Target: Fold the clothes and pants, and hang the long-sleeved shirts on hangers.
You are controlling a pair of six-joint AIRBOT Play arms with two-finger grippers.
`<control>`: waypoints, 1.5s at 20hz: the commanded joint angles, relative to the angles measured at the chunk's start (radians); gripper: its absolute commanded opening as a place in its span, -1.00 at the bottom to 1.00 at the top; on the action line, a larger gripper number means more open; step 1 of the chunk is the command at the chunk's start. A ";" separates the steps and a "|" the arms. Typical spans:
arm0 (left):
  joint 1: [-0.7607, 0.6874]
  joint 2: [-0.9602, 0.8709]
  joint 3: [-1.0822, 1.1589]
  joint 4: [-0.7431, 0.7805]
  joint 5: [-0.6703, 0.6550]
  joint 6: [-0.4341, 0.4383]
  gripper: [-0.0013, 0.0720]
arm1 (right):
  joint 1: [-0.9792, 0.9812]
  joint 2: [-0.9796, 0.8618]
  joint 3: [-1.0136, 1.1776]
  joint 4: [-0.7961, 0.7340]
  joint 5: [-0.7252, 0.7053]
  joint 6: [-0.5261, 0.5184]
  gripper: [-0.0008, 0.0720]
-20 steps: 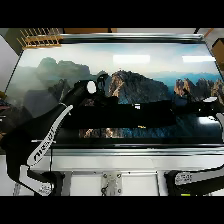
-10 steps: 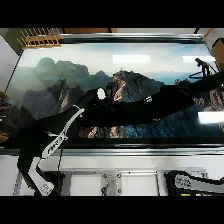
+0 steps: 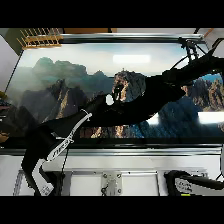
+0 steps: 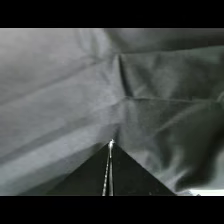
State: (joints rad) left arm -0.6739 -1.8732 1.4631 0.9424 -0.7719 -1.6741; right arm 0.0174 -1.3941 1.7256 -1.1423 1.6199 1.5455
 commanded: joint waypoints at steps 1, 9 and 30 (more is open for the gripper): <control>-0.036 -0.019 0.000 -0.002 0.024 0.002 -0.95 | 0.068 0.001 0.025 -0.006 -0.002 0.040 -0.94; -0.006 -0.011 0.000 0.009 -0.022 0.001 -0.95 | 0.163 0.001 0.032 0.002 -0.039 0.095 -0.94; 0.720 0.529 -0.002 0.323 -0.327 0.044 -0.95 | 0.740 -0.426 0.032 0.170 -0.743 0.197 -0.15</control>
State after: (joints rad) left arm -0.0063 -1.3880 1.4624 1.2610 -1.0733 -1.6360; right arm 0.6765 -1.7245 1.7569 -1.0164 1.0904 1.7401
